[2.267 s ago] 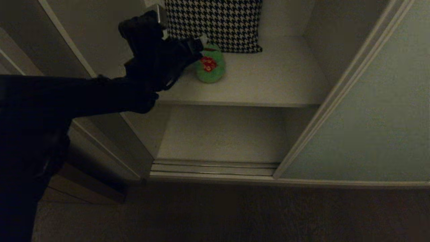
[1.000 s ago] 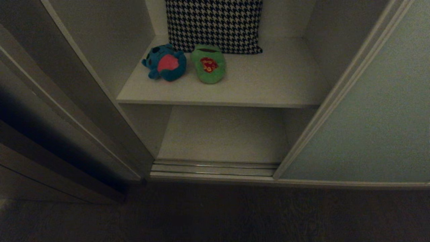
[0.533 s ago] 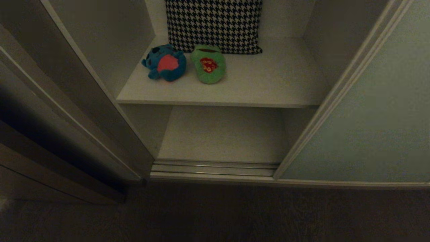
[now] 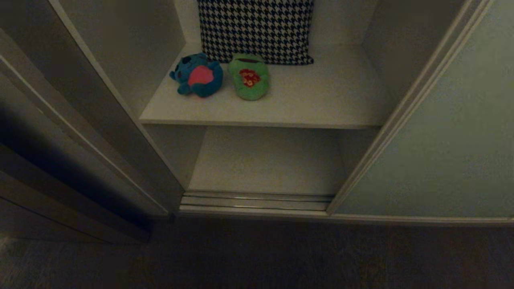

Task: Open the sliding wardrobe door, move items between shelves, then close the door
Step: Close the door

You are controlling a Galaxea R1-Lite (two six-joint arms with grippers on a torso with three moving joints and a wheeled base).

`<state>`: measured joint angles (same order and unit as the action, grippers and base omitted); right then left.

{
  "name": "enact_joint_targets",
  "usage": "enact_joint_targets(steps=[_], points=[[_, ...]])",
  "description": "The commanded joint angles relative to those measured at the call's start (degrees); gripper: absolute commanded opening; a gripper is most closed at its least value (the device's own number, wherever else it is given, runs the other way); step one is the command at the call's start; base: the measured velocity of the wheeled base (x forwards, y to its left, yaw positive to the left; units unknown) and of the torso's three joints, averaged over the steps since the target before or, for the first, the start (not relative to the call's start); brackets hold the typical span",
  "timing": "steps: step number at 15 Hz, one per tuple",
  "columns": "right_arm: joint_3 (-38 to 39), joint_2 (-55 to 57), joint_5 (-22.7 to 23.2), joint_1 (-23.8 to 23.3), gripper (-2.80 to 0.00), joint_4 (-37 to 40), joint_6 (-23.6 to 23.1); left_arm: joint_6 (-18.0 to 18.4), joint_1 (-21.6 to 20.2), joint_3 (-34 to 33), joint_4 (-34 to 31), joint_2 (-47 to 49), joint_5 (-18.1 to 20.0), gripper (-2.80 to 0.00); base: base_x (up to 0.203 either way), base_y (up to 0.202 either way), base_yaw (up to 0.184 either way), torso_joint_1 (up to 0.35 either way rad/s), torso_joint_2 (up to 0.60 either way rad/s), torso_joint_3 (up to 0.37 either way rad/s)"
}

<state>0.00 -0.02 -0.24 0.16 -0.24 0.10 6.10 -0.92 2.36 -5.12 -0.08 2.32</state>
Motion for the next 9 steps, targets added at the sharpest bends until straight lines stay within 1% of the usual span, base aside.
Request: enact_joint_targets(steps=[1,5,7,8,9], points=[[0.00,-0.15,-0.02,0.02,-2.80,-0.02,-0.01,-1.49,0.05,-0.33,0.16,0.16,-0.03,-2.80,0.000,0.000,0.000,0.000,0.00,0.000],[0.00,-0.15,-0.02,0.02,-2.80,-0.02,-0.01,-0.82,0.04,-0.91,0.96,0.21,-0.48,-2.80,0.000,0.000,0.000,0.000,0.00,0.000],[0.00,-0.15,-0.02,0.02,-2.80,-0.02,-0.01,-0.72,0.01,-2.23,6.63,0.20,-0.43,-2.80,0.000,0.000,0.000,0.000,0.00,0.000],[0.00,-0.15,-0.02,0.02,-2.80,-0.02,-0.01,-1.25,0.03,-2.02,4.92,0.14,-0.39,-2.80,0.000,0.000,0.000,0.000,0.00,0.000],[-0.06,-0.06,-0.02,0.02,-2.80,-0.02,-0.01,-1.27,0.03,-1.31,1.61,0.15,-0.35,-2.80,0.000,0.000,0.000,0.000,0.00,0.000]])
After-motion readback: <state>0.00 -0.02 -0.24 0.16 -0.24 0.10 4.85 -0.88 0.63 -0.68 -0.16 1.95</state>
